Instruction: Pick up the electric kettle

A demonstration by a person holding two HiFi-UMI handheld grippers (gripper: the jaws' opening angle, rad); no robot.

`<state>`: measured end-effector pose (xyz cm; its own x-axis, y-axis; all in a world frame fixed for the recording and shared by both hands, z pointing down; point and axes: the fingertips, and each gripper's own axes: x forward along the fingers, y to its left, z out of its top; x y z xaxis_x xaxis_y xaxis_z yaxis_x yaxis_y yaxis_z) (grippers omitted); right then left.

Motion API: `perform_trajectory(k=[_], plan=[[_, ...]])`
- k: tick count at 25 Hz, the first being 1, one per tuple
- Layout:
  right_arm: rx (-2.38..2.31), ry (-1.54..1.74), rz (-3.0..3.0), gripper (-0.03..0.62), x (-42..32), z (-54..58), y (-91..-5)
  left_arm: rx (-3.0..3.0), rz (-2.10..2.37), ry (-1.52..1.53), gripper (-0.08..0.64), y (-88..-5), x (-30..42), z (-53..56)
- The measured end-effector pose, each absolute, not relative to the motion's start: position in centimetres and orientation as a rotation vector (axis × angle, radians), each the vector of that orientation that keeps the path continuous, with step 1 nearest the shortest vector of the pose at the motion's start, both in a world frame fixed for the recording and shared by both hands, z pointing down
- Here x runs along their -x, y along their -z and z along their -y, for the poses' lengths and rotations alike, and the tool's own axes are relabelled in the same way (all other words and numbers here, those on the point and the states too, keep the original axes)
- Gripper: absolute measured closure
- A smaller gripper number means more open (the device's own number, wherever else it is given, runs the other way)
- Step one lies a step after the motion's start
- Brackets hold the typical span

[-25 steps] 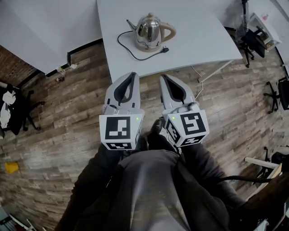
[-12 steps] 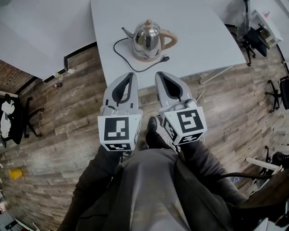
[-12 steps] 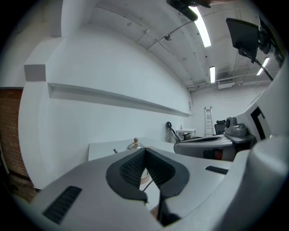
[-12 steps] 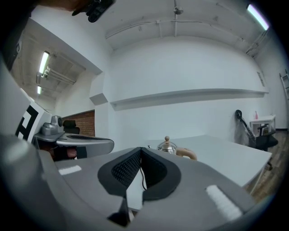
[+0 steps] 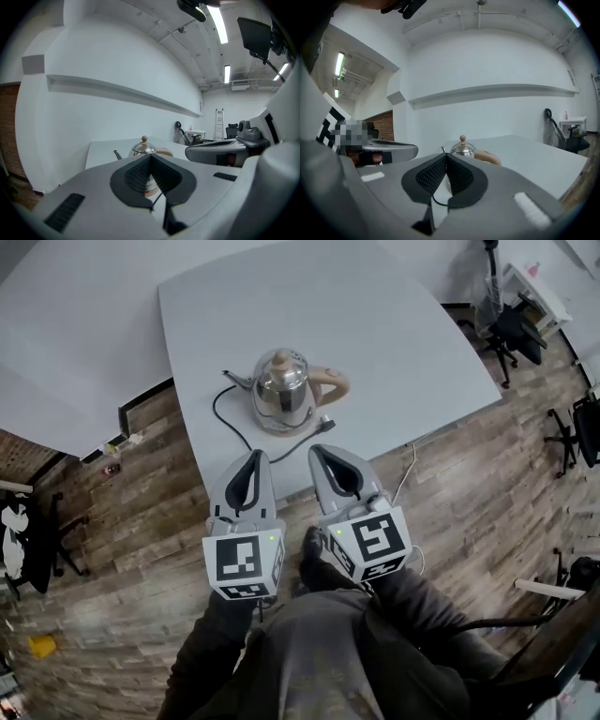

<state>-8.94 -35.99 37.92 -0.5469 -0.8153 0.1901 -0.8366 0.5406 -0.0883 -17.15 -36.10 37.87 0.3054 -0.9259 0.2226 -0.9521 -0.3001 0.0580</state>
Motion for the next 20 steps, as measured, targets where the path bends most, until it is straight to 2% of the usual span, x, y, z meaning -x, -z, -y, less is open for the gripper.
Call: perform_trajectory(k=[11,20], plan=[[-1.404,-0.250,2.668,0.589,7.8,41.8,-38.4,-2.351,1.735,-0.315,0.560,-39.0,16.1,41.5],[-1.473,-0.267,2.606,0.589,6.9,43.8,-42.5,-2.195,1.650,-0.437,0.560,-45.0,18.1,44.5]])
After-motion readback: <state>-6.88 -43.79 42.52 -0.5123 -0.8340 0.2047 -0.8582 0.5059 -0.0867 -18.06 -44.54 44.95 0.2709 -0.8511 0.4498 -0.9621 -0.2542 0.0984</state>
